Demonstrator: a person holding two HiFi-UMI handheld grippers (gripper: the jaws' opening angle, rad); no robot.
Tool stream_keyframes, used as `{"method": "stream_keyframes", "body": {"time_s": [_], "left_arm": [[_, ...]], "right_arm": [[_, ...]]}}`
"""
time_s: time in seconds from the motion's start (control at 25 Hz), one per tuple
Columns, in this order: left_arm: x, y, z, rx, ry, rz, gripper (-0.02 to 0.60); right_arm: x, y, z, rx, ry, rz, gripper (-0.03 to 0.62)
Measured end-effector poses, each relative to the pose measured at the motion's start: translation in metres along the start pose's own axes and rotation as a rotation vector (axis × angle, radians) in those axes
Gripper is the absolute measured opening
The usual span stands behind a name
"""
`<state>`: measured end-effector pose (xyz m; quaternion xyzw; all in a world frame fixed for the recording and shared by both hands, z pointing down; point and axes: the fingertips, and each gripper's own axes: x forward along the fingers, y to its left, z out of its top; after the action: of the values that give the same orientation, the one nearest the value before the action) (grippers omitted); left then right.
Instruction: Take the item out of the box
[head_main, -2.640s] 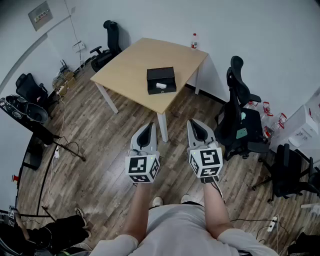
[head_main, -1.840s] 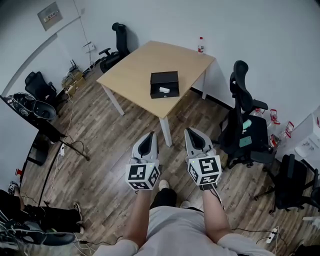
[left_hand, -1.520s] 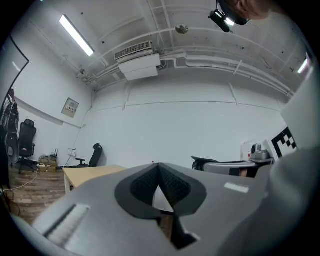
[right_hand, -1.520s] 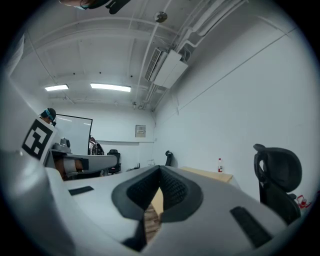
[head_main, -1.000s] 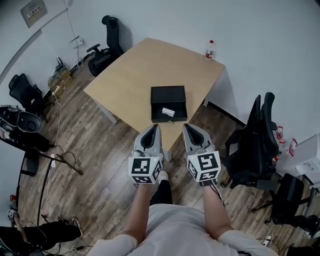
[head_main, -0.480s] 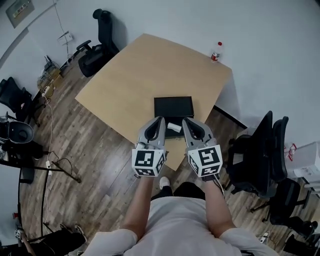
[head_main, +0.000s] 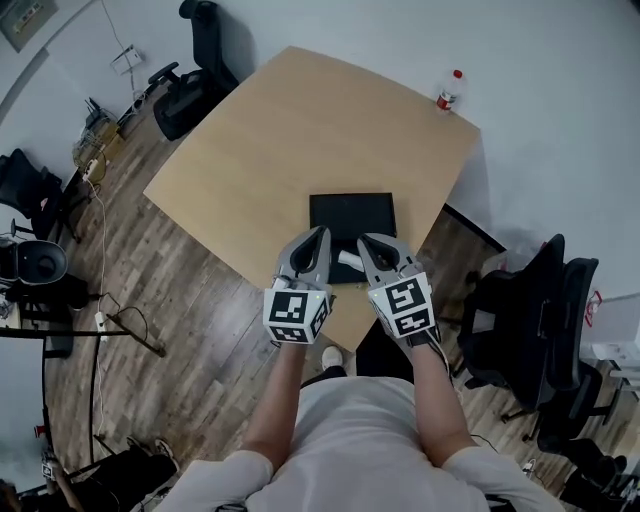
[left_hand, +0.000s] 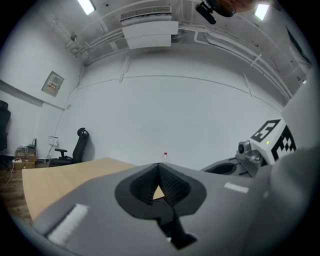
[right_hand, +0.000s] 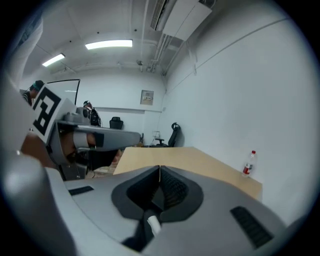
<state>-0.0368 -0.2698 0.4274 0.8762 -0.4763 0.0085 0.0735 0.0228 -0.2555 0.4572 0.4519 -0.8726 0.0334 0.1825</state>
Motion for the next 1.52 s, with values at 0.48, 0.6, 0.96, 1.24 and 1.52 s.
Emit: {"method": "stream_keyframes", "body": {"time_s": [0.48,0.6,0.96,1.24,1.52], "left_arm": [[0.043,0.016,-0.051,-0.014,0.076,-0.052,0.008],[0.051,0.019,-0.056,-0.009,0.075,-0.064,0.008],[0.062,0.045,-0.071,-0.033,0.106,-0.027,0.008],[0.070,0.061,-0.082,-0.067,0.121,0.004,0.008],[0.074,0.071,-0.084,-0.073,0.130,0.036,0.008]], "right_arm": [[0.060,0.014,-0.122,-0.078,0.346,0.172,0.014],[0.071,0.014,-0.146,-0.084,0.417,0.208,0.014],[0.093,0.021,-0.201,-0.076,0.607,0.302,0.019],[0.106,0.029,-0.233,-0.108,0.696,0.357,0.129],[0.114,0.029,-0.252,-0.190,0.756,0.393,0.161]]}}
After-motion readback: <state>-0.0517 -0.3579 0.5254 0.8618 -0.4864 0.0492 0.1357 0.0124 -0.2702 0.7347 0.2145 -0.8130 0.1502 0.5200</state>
